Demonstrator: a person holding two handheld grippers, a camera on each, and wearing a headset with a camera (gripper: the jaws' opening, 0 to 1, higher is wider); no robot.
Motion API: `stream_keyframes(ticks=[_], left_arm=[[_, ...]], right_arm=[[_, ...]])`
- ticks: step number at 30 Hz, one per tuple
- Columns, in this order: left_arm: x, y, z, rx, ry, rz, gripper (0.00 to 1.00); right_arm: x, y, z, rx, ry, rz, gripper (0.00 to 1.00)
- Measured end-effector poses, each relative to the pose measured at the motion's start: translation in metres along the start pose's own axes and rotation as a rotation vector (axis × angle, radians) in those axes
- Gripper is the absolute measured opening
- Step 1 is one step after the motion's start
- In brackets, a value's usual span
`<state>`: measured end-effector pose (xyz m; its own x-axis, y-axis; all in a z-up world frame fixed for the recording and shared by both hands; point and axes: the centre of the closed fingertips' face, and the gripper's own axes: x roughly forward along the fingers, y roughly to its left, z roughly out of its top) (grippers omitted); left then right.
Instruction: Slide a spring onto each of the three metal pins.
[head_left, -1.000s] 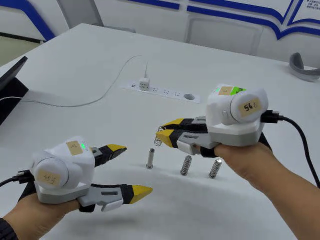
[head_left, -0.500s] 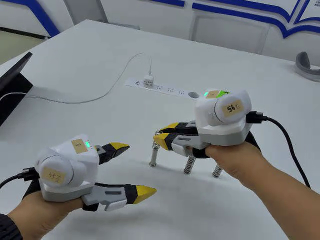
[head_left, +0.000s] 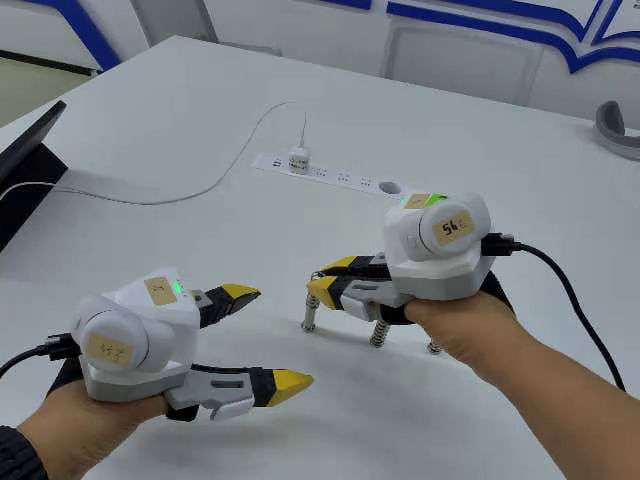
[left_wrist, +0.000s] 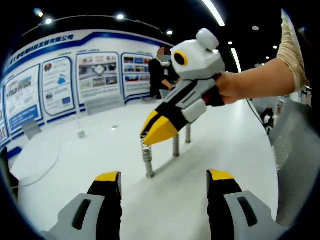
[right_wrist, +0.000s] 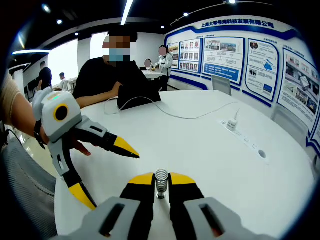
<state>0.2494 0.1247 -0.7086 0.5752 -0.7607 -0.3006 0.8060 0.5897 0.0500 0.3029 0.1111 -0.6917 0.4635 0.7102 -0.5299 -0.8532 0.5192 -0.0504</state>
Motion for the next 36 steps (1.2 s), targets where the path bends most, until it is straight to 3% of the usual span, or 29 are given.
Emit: stream_keyframes(ticks=[28,36], left_arm=[[0.002,0.0,-0.004,0.0,0.009,-0.005,0.7],[0.002,-0.001,-0.003,0.0,0.007,-0.008,0.7]], right_arm=[[0.018,0.001,-0.027,0.027,0.042,-0.034,0.12],[0.018,0.001,-0.028,0.031,0.042,-0.035,0.12]])
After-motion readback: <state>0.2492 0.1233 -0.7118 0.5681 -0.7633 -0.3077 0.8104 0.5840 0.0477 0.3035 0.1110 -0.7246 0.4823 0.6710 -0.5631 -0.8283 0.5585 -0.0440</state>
